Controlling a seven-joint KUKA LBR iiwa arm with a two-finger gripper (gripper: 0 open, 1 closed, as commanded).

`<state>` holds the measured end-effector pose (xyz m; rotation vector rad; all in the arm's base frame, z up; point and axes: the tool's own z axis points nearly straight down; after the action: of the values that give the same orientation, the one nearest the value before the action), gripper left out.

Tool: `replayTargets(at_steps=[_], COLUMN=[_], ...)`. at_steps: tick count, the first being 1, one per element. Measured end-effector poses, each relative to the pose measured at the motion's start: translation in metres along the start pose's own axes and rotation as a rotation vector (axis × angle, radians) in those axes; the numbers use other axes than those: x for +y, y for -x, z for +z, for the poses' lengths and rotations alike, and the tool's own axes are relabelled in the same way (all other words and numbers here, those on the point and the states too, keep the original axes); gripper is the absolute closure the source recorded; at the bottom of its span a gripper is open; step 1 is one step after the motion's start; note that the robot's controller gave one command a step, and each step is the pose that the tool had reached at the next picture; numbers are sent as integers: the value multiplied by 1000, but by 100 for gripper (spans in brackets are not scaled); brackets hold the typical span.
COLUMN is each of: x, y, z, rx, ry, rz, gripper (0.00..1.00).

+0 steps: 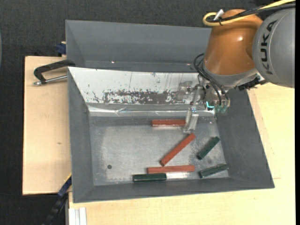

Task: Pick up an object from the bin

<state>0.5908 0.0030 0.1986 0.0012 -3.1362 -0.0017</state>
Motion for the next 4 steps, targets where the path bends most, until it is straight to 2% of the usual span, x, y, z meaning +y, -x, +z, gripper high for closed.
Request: replayTargets(at_steps=[1, 2, 3, 4], x=[0, 2, -14, -15], y=[2, 5, -4, -10], z=[-4, 35, 91, 117], rx=[-8, -17, -9, -3], ry=[0, 0, 0, -2], rz=[0, -2, -131, -386], gripper=[0, 0, 0, 0])
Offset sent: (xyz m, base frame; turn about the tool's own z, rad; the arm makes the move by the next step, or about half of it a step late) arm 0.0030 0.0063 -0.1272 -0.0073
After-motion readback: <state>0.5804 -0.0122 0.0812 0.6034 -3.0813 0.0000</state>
